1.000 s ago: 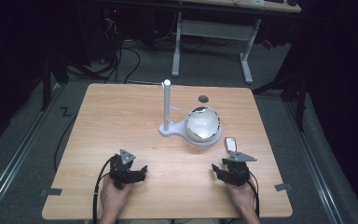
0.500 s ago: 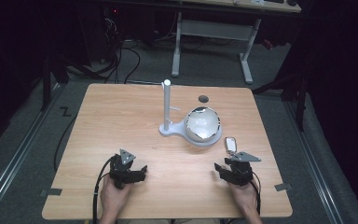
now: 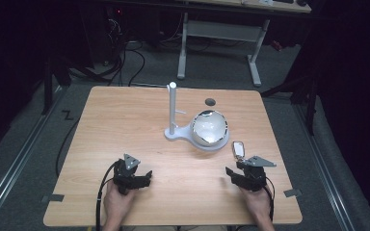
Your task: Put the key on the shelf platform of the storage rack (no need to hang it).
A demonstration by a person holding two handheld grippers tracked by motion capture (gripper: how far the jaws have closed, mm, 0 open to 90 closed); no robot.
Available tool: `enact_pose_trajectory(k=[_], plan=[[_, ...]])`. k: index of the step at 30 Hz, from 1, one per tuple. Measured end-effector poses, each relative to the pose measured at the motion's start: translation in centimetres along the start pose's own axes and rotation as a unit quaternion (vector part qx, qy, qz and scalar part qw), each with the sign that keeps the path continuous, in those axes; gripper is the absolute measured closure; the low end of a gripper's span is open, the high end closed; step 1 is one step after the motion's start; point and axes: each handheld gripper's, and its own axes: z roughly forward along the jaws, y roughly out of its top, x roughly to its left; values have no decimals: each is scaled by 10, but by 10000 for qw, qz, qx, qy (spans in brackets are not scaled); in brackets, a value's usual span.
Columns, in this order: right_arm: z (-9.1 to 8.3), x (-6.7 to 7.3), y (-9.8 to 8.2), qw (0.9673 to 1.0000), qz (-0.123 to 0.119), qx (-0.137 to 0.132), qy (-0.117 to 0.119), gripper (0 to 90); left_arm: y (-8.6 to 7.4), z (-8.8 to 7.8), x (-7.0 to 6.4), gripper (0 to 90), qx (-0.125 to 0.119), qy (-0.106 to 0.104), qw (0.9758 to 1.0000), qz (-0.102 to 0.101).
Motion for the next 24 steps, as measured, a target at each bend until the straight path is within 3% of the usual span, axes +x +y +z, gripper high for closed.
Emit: enact_pose_trajectory(k=[24], plan=[[-20, -23, -1, 9993, 292, -134, -209, 493, 0, 0, 0, 159, 0, 0, 10000, -3]])
